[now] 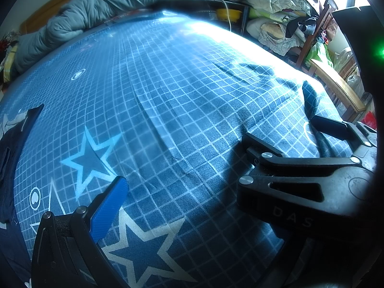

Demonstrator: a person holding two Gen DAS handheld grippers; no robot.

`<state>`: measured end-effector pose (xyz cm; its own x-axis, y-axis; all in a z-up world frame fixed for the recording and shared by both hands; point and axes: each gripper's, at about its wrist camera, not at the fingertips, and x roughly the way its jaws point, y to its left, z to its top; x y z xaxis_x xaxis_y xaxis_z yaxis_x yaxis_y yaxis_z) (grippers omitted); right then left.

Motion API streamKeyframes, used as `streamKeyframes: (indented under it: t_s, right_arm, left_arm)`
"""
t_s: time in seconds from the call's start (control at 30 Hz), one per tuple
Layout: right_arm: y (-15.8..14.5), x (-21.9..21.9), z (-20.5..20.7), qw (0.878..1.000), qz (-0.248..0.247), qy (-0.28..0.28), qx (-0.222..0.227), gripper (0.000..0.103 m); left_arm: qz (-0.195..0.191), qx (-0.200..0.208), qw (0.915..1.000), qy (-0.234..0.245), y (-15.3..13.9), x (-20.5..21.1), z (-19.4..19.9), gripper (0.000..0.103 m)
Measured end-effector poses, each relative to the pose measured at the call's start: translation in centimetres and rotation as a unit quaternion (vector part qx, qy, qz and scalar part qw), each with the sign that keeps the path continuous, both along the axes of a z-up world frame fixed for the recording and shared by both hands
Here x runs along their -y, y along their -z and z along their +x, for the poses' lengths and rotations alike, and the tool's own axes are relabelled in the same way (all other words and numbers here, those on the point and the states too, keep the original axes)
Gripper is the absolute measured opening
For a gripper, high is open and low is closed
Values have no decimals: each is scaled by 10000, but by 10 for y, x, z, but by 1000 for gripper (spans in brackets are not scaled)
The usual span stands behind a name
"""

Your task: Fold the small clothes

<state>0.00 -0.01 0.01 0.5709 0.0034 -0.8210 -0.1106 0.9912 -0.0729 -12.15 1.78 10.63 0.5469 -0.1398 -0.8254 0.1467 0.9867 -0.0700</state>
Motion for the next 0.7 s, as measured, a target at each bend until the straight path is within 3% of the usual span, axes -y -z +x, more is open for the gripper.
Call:
streamKeyframes:
  t_s: [0.7]
  right_arm:
    - [0,0,0,10000,0,0,0,103]
  left_arm:
    - [14,39,10000,-2,0,0,0,103]
